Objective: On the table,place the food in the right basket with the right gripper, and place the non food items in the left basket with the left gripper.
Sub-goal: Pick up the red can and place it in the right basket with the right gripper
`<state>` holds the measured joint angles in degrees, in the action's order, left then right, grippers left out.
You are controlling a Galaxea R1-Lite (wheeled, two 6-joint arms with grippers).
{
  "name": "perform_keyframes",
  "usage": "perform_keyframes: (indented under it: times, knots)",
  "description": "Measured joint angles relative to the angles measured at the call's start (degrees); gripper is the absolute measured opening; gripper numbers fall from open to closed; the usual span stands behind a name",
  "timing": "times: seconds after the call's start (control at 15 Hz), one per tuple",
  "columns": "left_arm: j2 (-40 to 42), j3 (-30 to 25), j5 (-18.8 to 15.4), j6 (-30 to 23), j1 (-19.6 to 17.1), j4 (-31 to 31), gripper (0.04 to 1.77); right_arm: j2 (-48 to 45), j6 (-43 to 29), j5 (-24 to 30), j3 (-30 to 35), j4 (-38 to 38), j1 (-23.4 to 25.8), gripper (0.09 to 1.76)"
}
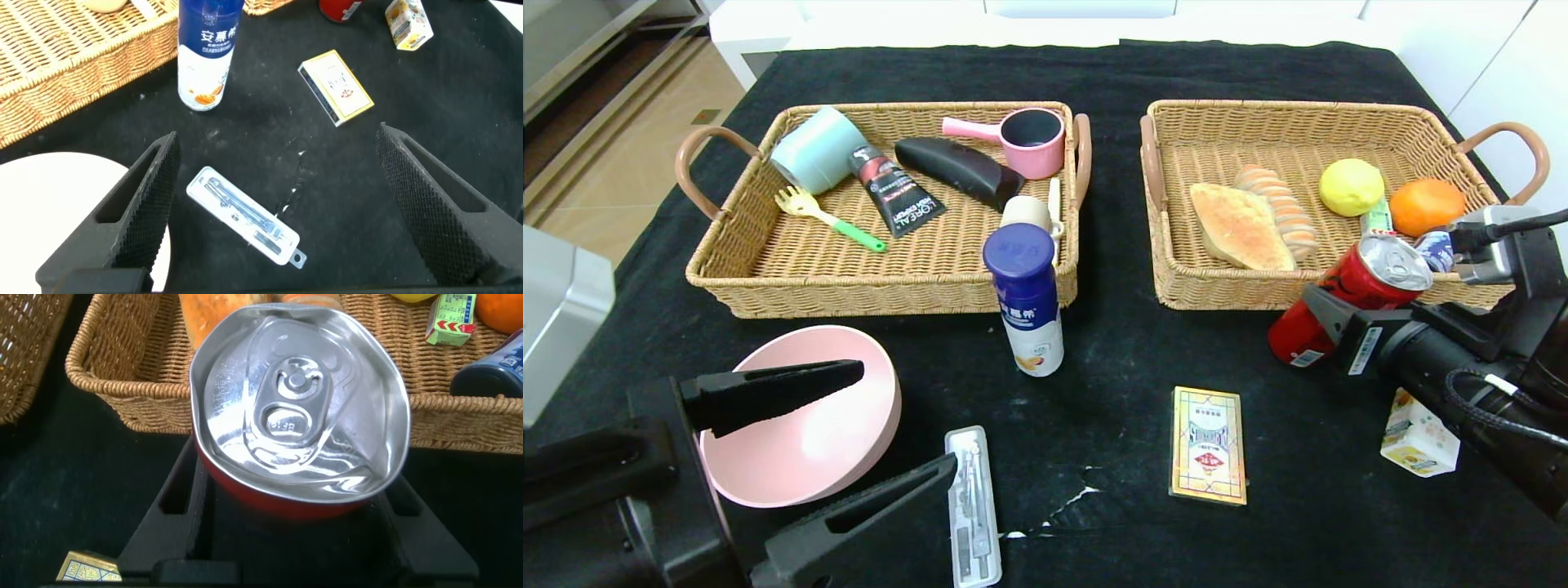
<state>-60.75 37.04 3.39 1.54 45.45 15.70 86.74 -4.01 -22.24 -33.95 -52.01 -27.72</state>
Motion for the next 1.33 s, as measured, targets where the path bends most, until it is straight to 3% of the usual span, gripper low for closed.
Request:
perform_keyframes:
  times: [0.33,0.73,1.0,1.33]
  knots:
    - [0.0,-0.1,0.2,0.4,0.0,0.0,1.72,-1.5,0.2,0.1,0.3,1.2,-0.2,1.00]
    - [-0.1,-0.2,0.3,0.5,0.0,-0.1,1.72,-11.5,0.4,0.3,-0.2,15.8,-2.1,1.00]
    - [-0.1,-0.1,0.4,1.1,0.0,-0.4,1.72,-16.1,0.3,0.3,-5.3,19.6,-1.8,1.00]
    - [-0.1,-0.2,1.2,1.5,0.1,0.0,1.72,-14.7,0.3,0.4,-13.3,20.6,1.2,1.00]
